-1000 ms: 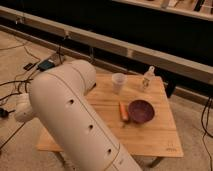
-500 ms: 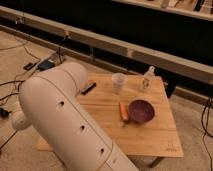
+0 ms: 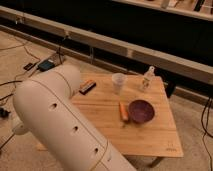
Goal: Place the white sponge in the ceramic cup
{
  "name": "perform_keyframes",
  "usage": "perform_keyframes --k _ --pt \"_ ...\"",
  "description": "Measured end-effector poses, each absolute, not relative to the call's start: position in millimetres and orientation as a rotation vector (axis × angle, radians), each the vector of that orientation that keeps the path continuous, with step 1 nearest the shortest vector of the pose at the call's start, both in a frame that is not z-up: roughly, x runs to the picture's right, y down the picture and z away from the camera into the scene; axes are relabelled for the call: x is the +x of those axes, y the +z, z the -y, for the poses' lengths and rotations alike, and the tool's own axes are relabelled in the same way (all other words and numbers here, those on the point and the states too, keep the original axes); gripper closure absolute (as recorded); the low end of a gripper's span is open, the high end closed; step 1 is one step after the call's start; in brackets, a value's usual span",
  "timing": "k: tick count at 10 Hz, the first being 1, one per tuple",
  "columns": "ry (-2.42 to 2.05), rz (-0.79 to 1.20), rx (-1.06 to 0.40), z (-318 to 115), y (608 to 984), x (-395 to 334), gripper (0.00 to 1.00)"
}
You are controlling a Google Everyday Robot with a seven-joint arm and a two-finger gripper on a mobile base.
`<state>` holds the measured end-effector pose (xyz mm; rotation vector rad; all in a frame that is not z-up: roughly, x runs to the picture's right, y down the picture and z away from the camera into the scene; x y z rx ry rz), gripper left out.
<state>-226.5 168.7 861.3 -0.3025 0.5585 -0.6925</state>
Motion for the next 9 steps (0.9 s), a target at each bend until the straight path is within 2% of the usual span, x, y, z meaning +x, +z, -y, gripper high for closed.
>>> perform_keyframes --k 6,7,9 --pt "-0.733 -0.583 -0.303 -179 876 -224 0.35" --pt "-0.734 -0.591 -0.304 -179 877 -223 0.37" --pt "-0.731 -0.593 -0.310 -179 878 -222 0.51"
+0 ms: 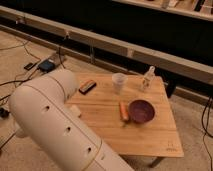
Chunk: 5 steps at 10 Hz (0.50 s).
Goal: Place the white sponge in the ceramic cup
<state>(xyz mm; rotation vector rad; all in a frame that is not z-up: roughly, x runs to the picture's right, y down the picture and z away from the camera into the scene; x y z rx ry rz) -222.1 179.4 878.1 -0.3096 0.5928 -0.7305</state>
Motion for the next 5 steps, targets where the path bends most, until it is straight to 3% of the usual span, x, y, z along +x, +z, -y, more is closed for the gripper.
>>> perform_keyframes --k 4,5 --pt "-0.647 -0.624 -0.292 -160 874 -218 0.95" --pt "-0.623 -0.632 -0.280 -151 871 -218 1.00"
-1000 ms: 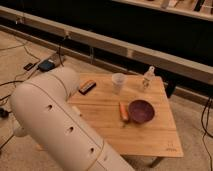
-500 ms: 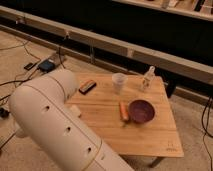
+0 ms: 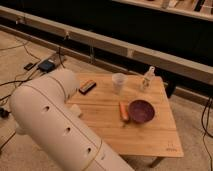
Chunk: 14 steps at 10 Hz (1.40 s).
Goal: Place the white sponge in the ceramic cup
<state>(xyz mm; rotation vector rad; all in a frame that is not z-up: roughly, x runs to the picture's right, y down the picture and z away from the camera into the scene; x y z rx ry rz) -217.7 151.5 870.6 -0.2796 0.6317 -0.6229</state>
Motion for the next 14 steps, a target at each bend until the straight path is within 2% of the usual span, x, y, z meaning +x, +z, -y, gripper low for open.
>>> perform_keyframes --k 6,10,14 --pt "-0.375 -0.611 -0.258 -101 838 -211 1.00" --pt "-0.056 -0.505 -0.384 -67 804 -218 1.00" --pt "0.273 -0.418 -0.458 -1 791 -212 1.00"
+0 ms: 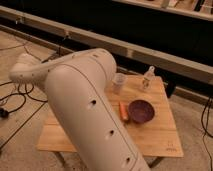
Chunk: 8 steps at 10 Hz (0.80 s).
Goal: Place the white sponge in the ceramic cup
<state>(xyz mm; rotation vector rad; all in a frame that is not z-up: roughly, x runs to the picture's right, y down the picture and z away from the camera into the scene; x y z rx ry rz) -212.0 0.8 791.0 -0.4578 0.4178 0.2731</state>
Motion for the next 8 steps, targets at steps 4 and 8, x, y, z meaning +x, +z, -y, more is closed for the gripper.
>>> perform_keyframes --k 4,8 --pt "0.535 -0.409 -0.463 58 807 -197 1.00" --pt "0.754 -0.425 -0.488 94 823 -171 1.00"
